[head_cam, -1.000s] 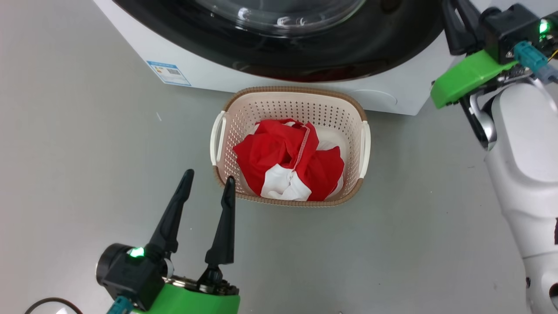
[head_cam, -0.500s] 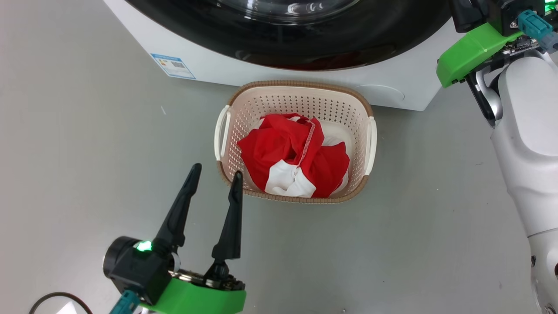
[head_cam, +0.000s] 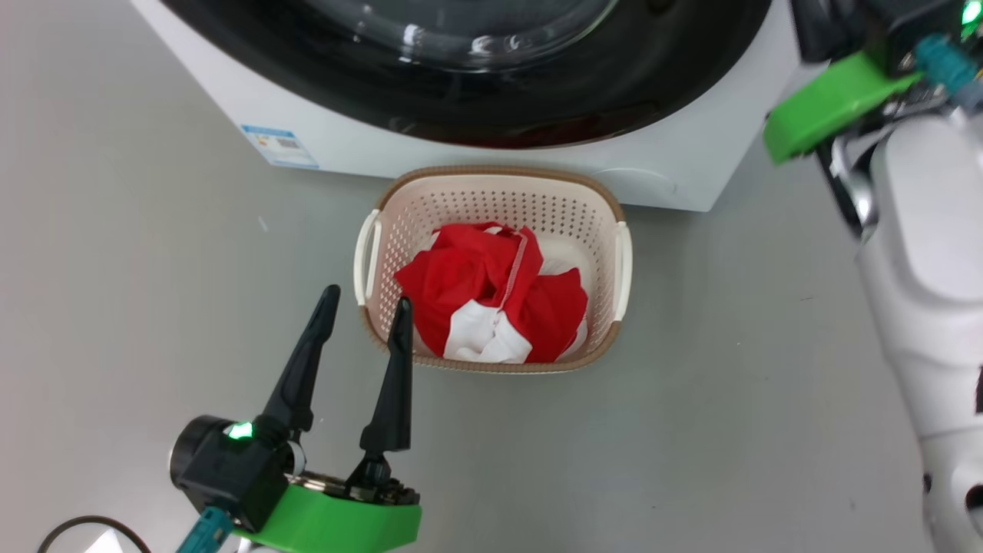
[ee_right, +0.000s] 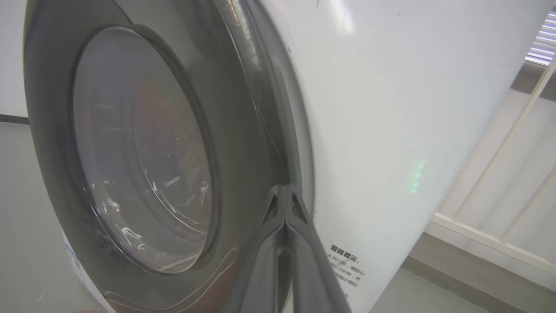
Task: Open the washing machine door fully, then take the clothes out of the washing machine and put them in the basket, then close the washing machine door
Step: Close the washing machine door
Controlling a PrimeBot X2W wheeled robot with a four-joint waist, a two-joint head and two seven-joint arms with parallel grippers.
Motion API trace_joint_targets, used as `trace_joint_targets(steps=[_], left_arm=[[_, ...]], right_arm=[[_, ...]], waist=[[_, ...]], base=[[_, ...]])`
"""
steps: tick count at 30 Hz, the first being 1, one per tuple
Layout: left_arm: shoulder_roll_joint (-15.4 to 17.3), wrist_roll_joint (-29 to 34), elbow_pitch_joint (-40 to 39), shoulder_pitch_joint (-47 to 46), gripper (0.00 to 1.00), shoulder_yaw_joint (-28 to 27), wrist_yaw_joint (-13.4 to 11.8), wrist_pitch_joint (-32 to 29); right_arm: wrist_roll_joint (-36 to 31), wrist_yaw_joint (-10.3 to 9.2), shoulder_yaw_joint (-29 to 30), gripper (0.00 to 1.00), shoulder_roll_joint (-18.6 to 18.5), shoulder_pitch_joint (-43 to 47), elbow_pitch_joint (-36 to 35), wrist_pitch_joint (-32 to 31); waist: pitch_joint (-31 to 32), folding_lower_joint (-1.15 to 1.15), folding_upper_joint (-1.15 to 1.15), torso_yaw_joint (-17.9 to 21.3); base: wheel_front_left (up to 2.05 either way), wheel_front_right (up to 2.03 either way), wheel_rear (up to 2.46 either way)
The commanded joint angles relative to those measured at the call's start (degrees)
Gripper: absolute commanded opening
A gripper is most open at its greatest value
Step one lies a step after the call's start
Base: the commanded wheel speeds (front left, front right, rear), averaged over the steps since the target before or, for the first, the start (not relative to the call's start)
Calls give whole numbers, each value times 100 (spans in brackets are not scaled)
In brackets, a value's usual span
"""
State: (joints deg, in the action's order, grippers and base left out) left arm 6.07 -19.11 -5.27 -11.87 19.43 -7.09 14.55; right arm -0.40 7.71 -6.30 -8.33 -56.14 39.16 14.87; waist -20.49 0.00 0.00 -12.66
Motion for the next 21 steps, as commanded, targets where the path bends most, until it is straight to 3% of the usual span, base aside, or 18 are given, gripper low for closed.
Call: trace_joint_targets(steps=[1,2,5,8,11,21], left_arm=[[51,59,-112,42,100,-219,11,45],[49,58,-104,54,100,-225,14,45],[43,42,-71,104,100,-242,9,45],[31,-13,-55,147,100,-282,-1,45],[23,-94,-39,197,100,-303,13,42],[71,-173,-6,306,100,-335,-13,27]], right_arm=[[62,-22,-89,0,157,258,-226,12],[81,-22,-108,1,164,346,-288,12],[148,-22,-130,33,179,632,-487,12],[174,-22,-121,55,195,942,-678,12],[159,-22,-93,98,228,1252,-863,13],[149,-22,117,100,312,2208,-1587,13]], waist=[[133,0,0,141],[169,0,0,178],[276,0,0,301],[375,0,0,422],[475,0,0,540],[778,0,0,795]], base=[[0,0,0],[0,0,0],[0,0,0],[0,0,0],[0,0,0],[0,0,0]])
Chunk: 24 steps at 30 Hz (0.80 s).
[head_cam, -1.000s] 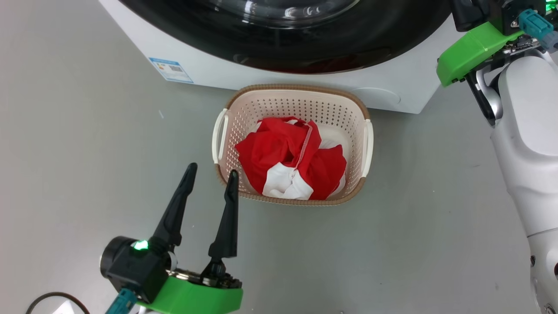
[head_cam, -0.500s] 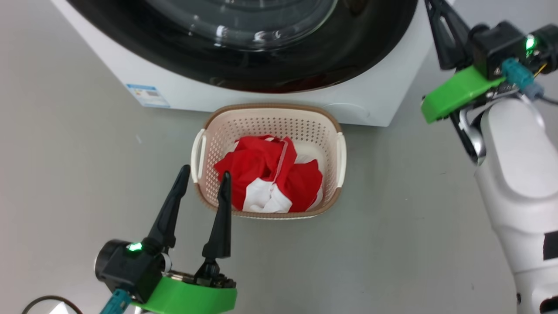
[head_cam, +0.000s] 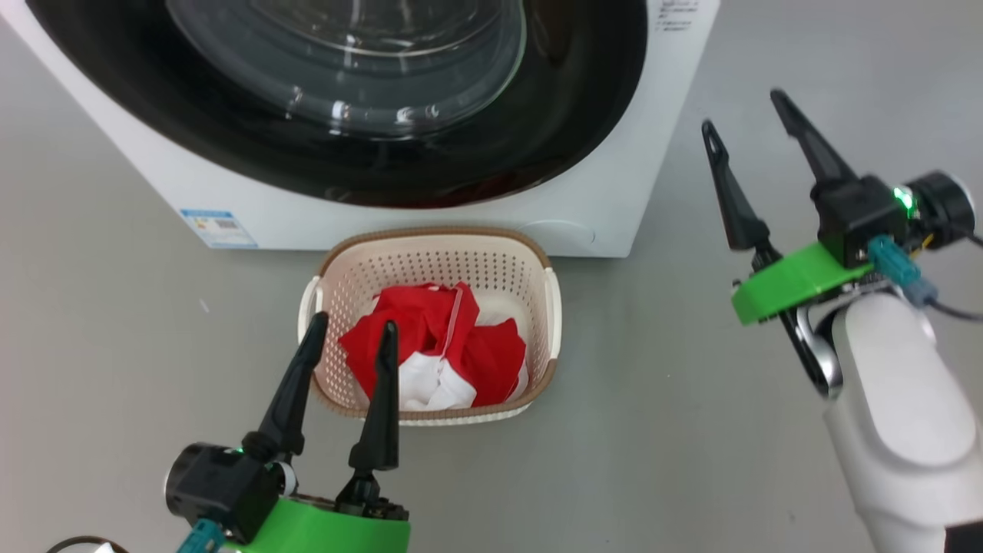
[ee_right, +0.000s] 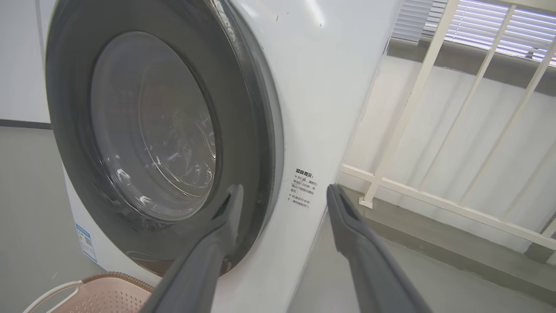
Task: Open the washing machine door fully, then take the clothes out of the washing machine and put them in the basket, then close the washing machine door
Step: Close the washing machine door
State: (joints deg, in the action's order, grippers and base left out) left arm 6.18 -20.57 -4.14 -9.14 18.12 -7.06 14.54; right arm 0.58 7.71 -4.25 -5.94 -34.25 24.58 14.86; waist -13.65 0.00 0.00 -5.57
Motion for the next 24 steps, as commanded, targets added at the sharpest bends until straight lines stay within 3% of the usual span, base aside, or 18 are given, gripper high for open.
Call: trace_joint_targets(steps=[1,24], left_arm=[[68,-33,-119,53,100,-205,-20,27],[355,66,-116,668,100,-244,-97,34]], right_arm=[[42,-22,-45,100,86,143,-218,14],[147,-22,621,100,303,2848,-2264,-427]], waist=[[135,0,0,108],[1058,0,0,385]], base=[[0,0,0],[0,0,0]])
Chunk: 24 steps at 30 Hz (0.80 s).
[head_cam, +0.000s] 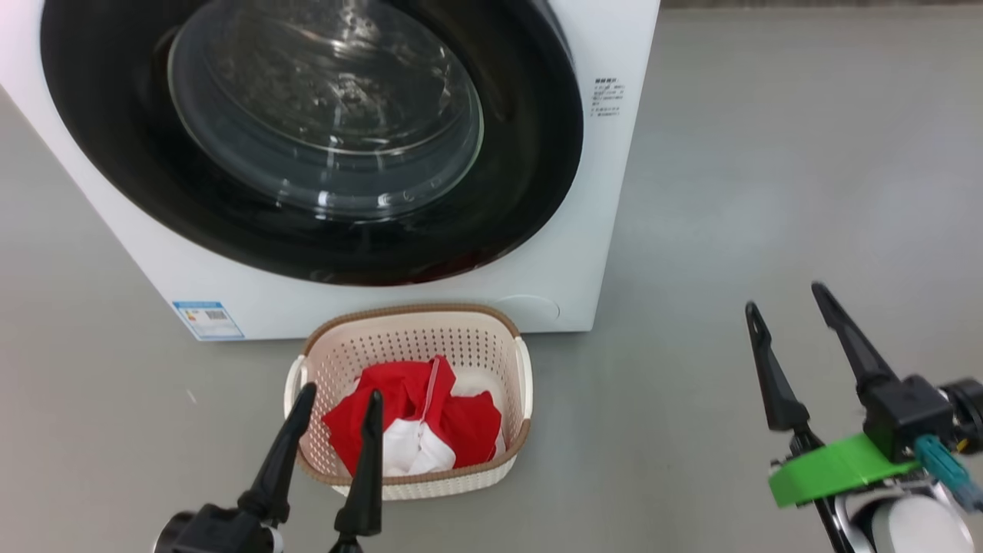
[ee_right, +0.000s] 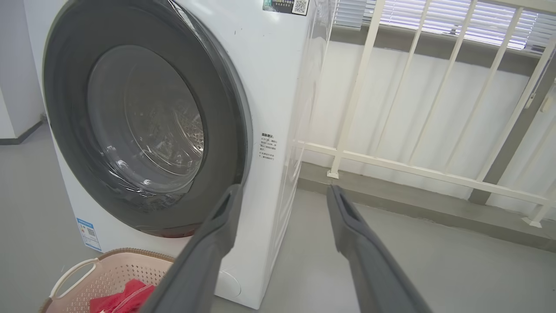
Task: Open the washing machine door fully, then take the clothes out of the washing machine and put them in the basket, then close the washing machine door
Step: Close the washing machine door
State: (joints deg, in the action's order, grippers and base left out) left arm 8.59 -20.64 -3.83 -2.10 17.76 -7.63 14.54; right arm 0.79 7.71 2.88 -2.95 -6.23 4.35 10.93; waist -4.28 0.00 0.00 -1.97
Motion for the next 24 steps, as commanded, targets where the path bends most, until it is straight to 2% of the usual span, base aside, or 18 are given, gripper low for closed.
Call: trace_joint_targets(steps=[1,13,24], left_arm=[[126,71,-154,-2,100,-211,-39,35],[195,78,-213,339,100,-298,-115,41],[241,119,-266,569,100,-375,-195,43]], right_arm=[[158,-22,-68,100,5,147,-315,-41],[281,-22,38,100,6,1177,-1017,12],[415,-22,113,100,7,1653,-1368,52]], waist=[[146,0,0,28],[396,0,0,54],[554,0,0,160]], base=[[0,0,0],[0,0,0],[0,0,0]])
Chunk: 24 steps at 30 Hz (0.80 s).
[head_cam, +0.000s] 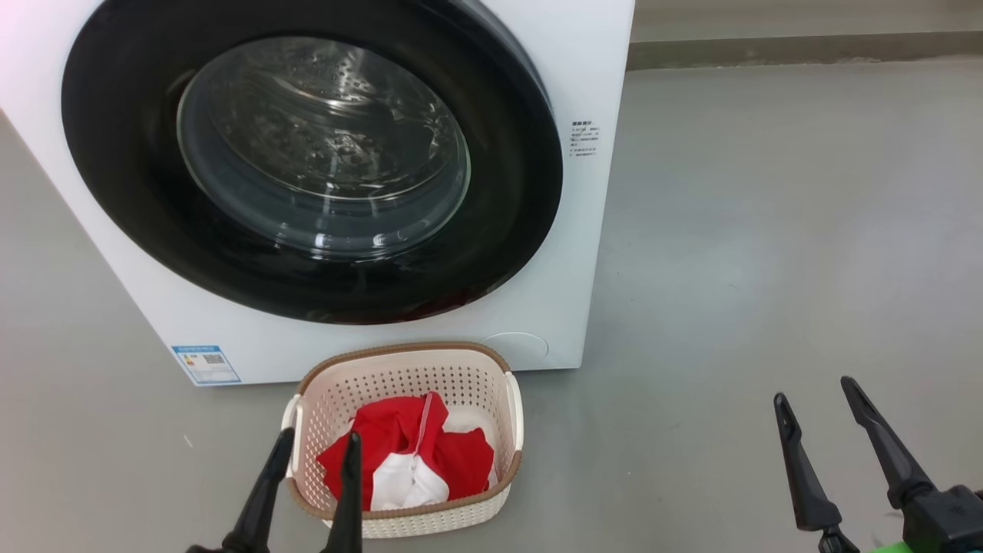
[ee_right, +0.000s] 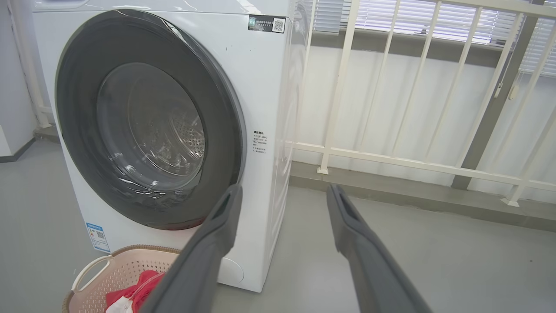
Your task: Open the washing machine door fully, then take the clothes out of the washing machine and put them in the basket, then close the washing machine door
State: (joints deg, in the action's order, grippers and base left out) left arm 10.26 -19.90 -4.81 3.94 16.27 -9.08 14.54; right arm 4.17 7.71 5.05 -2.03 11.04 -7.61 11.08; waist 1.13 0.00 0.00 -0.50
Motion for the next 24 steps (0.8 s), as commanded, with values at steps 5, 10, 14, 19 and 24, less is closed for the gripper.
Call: trace_joint_targets(steps=[5,10,14,19,24], left_arm=[[72,73,-215,39,100,-229,-85,44],[77,99,-241,73,100,-237,-100,45],[73,107,-251,96,100,-243,-103,45],[70,116,-260,110,100,-239,-97,45],[-15,82,-37,201,0,-29,-64,-9]], right_arm=[[109,-22,-126,100,-85,71,-245,59],[119,-22,-114,100,-85,122,-291,56],[135,-22,-106,100,-85,136,-288,58],[155,-22,-108,100,-85,138,-304,56],[134,0,-18,0,19,285,-85,-2]], waist=[[63,0,0,46],[103,0,0,58],[124,0,0,55],[116,0,0,36],[106,0,0,18]], base=[[0,0,0],[0,0,0],[0,0,0],[0,0,0],[0,0,0]])
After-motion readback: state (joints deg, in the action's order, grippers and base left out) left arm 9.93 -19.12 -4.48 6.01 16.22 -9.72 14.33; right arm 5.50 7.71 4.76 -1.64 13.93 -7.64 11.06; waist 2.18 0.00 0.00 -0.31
